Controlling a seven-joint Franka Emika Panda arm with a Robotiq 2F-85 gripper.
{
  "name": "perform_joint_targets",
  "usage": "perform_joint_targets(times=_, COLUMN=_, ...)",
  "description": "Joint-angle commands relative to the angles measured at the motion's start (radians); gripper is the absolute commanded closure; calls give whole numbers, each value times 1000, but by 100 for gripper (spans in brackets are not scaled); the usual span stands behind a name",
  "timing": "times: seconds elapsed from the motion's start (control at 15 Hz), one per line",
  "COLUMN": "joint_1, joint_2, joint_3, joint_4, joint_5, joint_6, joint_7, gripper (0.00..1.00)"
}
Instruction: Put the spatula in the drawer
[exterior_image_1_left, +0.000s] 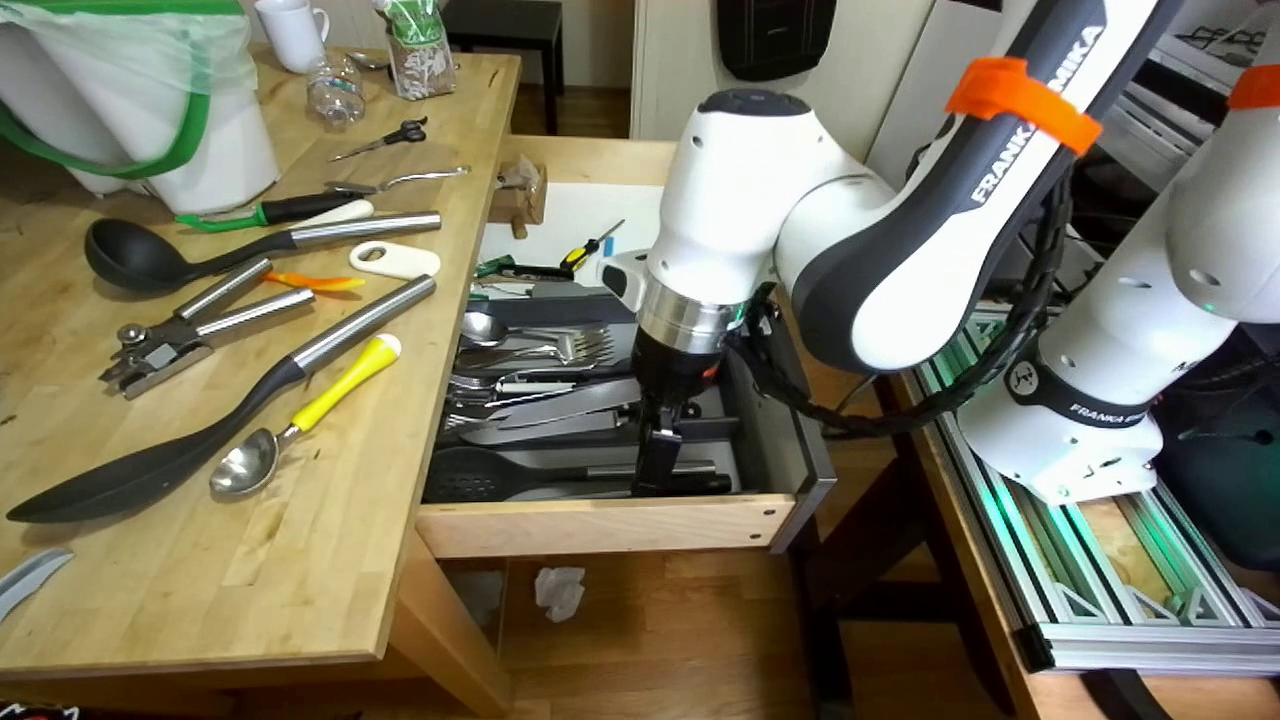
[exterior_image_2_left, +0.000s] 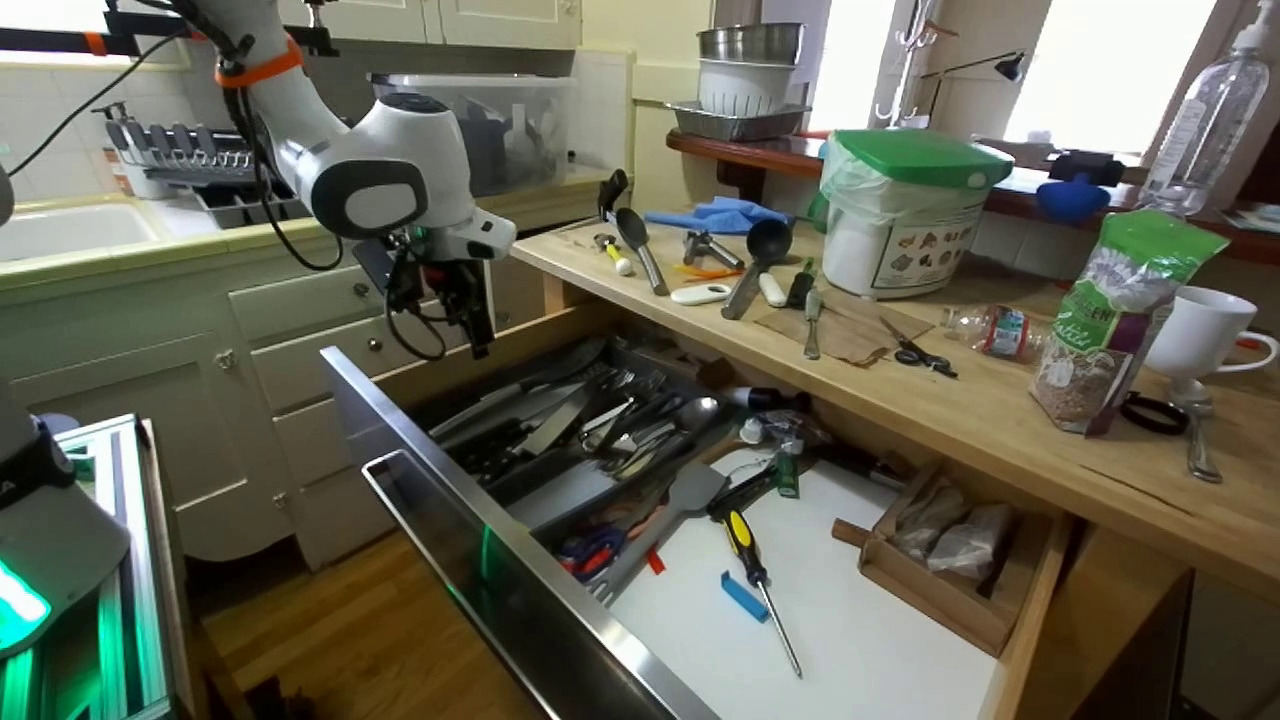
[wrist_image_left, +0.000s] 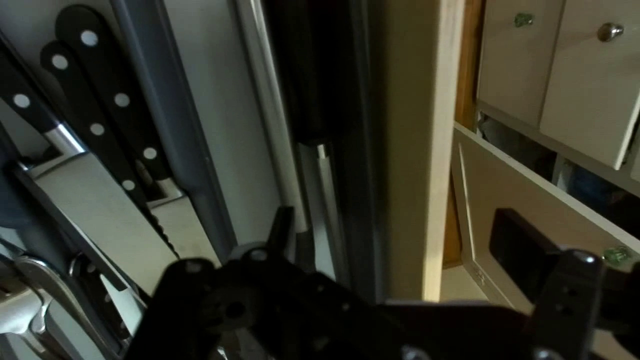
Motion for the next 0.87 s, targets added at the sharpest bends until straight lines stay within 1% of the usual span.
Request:
perform_joint_targets(times=0.0, joint_1=-105, joint_2=-222, joint_3=150, joint_4=8, joint_5=173, joint_6=-193, joint_7=-29, gripper=0)
perform_joint_targets(times=0.13, joint_1=-97, joint_2=-334, joint_3=147, joint_4=52, joint_5=228, joint_6=-294, joint_7=-68, gripper=0)
perform_joint_targets(times=0.27, joint_1=-69, joint_2=-448, joint_3=107, joint_4=102, joint_5=231, joint_6=-429, joint_7=-94, gripper=0)
perform_joint_targets(times=0.33, joint_1=110, joint_2=-480, joint_3=-85, joint_4=125, joint_5=160, joint_6=-497, joint_7=-71, gripper=0)
perform_joint_targets(times=0.4, joint_1=141, joint_2=-526, joint_3=-127, joint_4=140, joint_5=131, joint_6=-569, joint_7=-86, gripper=0)
perform_joint_targets(times=0.47, joint_1=215, joint_2=-571, joint_3=-210, joint_4=147, joint_5=135, joint_6=-582, joint_7=-147, gripper=0)
perform_joint_targets(times=0.53, joint_1=293, joint_2=-433, joint_3=-277, joint_4=146, joint_5=59, joint_6=-502, joint_7=-26, gripper=0)
perform_joint_targets(times=0.6, joint_1=348, joint_2=-477, joint_3=-336, joint_4=156, joint_5=50, joint_6=-533, joint_7=-43, gripper=0)
perform_joint_targets(times=0.67, joint_1=373, joint_2=-510, joint_3=-363, joint_4=158, joint_5=45, joint_6=-549, joint_7=-52, gripper=0)
perform_joint_targets(times=0.8, joint_1=384, joint_2=-535, joint_3=-370, joint_4=154, joint_5=41, joint_6=-557, joint_7=-55, gripper=0)
